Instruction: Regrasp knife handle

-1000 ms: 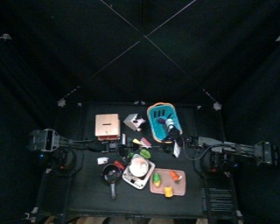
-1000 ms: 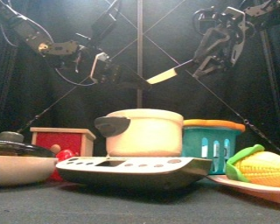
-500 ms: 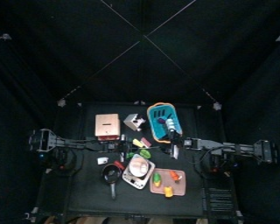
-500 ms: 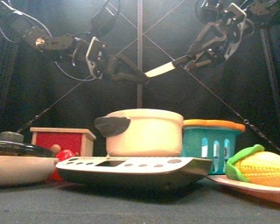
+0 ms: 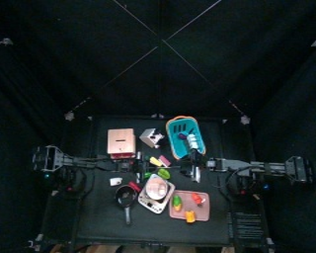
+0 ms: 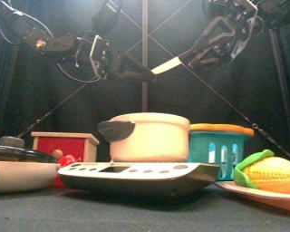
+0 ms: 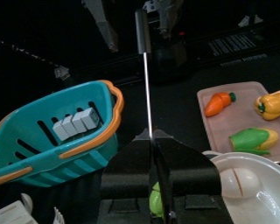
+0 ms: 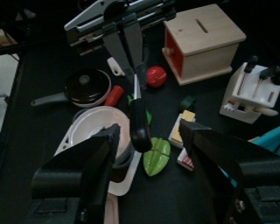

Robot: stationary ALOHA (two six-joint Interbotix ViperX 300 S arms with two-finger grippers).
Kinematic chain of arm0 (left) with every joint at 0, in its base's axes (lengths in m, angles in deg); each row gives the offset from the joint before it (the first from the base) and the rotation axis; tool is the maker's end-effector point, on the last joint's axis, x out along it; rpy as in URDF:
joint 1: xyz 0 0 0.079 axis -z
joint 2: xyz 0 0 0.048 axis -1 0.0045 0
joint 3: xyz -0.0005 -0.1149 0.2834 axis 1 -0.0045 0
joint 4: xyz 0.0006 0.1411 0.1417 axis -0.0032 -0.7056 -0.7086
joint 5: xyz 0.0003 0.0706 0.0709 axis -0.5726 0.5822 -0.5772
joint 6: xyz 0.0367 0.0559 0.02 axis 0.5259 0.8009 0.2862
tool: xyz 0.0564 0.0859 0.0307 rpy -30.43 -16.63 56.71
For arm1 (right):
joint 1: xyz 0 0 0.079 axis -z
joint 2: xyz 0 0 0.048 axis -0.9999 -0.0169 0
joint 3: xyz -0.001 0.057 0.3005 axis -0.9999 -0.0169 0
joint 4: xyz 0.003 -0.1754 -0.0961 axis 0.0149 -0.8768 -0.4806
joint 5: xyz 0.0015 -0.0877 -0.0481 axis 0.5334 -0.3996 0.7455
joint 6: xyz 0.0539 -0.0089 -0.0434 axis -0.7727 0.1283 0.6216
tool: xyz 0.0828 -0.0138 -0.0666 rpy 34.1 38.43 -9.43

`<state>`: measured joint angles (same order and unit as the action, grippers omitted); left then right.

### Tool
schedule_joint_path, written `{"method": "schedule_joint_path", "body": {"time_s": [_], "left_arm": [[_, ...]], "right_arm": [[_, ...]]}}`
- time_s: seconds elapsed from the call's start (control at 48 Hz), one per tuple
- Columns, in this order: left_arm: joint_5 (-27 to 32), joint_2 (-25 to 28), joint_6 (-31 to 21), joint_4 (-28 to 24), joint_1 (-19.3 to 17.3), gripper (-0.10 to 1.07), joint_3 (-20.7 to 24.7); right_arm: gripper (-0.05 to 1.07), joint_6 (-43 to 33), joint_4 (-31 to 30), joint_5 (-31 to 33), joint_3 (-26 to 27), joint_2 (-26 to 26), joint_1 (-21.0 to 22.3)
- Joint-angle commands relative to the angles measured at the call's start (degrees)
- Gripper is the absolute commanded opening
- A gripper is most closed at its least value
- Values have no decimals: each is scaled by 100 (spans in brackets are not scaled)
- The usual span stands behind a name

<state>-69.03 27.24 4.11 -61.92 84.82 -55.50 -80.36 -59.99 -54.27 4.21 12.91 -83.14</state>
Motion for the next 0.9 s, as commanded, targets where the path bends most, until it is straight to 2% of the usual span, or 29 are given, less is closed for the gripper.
{"method": "schedule_joint_path", "body": {"time_s": [0.0,0.271,0.625,0.729,0.875], "left_arm": [[-123,-35,0,-35,-18,35,35],[-132,-9,0,-26,-35,35,18],[-149,9,-18,-9,-44,37,18],[-176,44,-26,97,-44,42,9],[-185,79,-18,264,-70,58,0]], "right_arm": [[89,-9,18,-79,70,26,-18],[74,-9,18,-255,79,18,-9],[61,0,62,-308,62,-97,-18],[55,0,44,-308,35,-97,-18],[48,0,44,-308,26,-79,-18]]}}
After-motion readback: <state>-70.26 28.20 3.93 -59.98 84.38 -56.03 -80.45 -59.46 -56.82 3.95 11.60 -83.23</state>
